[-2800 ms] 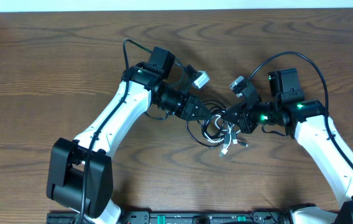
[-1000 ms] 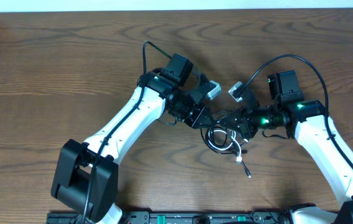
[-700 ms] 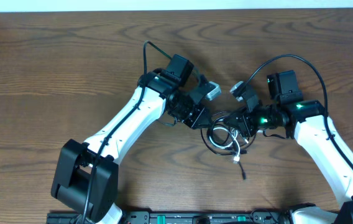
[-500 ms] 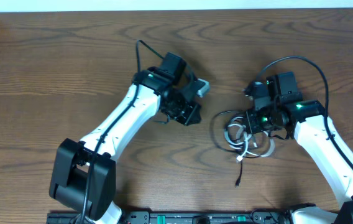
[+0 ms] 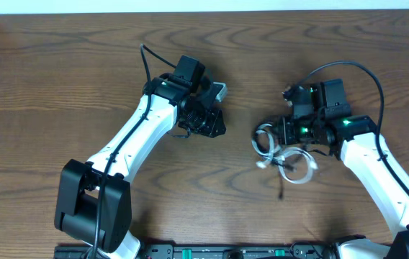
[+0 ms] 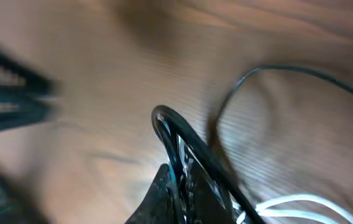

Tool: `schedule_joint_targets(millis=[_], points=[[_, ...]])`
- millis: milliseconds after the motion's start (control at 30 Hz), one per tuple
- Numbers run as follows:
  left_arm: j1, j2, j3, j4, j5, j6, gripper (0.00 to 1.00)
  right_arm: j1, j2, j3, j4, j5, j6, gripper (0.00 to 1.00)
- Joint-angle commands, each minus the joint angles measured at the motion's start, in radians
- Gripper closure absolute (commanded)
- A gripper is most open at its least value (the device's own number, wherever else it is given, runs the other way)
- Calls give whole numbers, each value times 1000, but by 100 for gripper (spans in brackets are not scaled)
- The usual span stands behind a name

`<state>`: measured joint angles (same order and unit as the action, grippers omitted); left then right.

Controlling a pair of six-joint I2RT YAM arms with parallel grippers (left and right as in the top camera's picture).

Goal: Untangle cables

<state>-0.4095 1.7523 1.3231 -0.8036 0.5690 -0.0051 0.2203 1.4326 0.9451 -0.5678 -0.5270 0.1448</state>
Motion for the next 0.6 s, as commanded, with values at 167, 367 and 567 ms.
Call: schedule_joint_targets(millis=[167,367,567], points=[[-1,10,-7,0,-13,-27,58,4,4,0,11,61,31,63],[-2,14,-7,2,-7,-27,40,4,8,0,-124,394,99,38],[-2,54,-8,59,75,-37,40,4,8,0,-132,406,98,36]])
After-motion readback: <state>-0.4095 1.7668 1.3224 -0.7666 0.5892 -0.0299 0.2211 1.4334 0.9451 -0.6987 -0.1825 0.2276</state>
